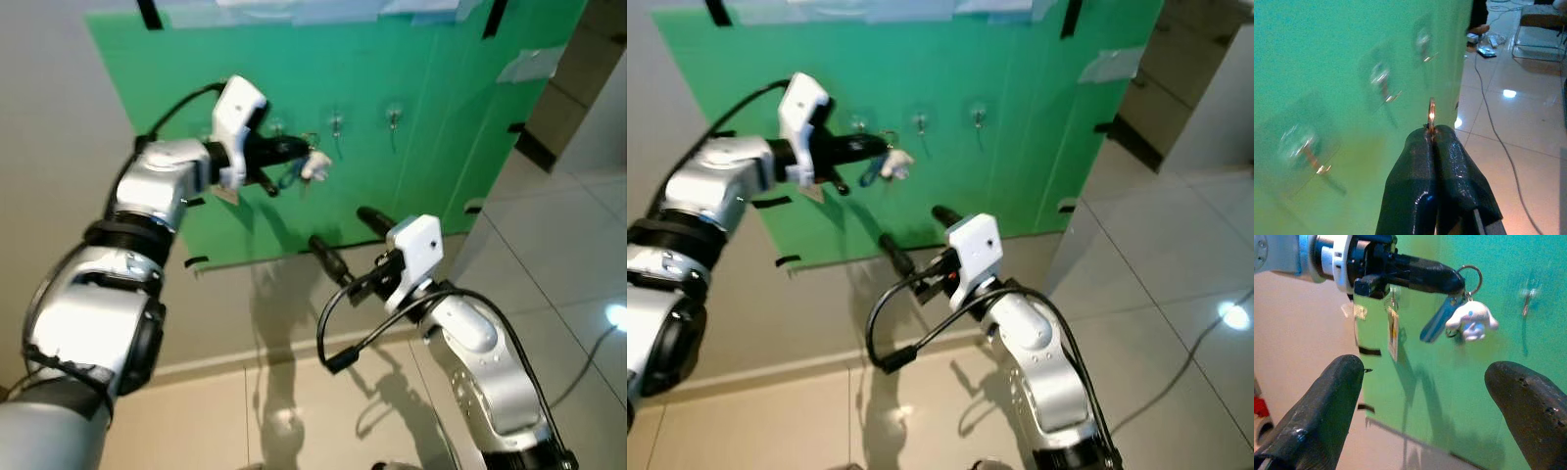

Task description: Hang keys on a hook

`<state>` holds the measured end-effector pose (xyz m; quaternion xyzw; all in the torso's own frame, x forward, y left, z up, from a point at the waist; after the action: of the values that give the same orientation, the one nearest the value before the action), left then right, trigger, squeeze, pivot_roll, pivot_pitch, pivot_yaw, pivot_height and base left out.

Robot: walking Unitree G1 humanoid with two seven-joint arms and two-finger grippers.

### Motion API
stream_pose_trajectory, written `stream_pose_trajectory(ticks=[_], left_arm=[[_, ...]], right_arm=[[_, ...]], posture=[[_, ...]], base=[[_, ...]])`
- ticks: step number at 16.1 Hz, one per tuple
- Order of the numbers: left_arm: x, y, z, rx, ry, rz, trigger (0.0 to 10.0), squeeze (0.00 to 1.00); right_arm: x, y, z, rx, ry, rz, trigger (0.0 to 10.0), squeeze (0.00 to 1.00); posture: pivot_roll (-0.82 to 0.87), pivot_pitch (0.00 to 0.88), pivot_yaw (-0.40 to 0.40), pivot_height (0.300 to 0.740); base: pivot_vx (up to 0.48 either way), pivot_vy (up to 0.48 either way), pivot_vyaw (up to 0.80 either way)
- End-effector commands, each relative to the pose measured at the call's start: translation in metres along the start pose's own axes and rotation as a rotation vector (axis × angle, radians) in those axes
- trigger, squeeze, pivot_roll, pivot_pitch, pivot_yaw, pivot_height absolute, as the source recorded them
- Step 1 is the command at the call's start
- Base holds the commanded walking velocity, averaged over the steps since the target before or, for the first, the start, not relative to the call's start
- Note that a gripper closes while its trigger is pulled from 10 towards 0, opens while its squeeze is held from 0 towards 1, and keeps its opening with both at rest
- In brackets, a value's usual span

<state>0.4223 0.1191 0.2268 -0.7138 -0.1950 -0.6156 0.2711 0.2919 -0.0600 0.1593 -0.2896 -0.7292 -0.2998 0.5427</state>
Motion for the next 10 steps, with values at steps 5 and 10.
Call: stream_pose_trajectory(ticks=[5, 10], left_arm=[[0.000, -0.014, 0.017, 0.063, -0.096, -0.051, 10.0, 0.00], [0.019, -0.023, 0.024, 0.097, -0.083, -0.137, 10.0, 0.00]], right_arm=[[0.017, -0.008, 0.017, 0.047, 0.020, -0.023, 10.0, 0.00], [0.025, -0.005, 0.021, 0.091, 0.001, -0.041, 10.0, 0.00]], posture=[[-0.09, 0.167, 0.077, 0.740], [-0.07, 0.164, 0.070, 0.740]], base=[[0.000, 0.000, 0.00], [0.000, 0.000, 0.00]])
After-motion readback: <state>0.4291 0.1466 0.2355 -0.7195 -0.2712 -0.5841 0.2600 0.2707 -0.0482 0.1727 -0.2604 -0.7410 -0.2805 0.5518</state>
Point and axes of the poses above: a point about 5 cm out from each wrist's last joint towards the gripper, its own y axis pointing out of the wrist towards the gripper, its own x axis along the axis of the wrist's last joint, z = x × y, the point moved 4 cm from there along y, pointing out of the wrist towards the gripper, and after that the axes turned 11 degrees about -y, right-handed, at the moved point
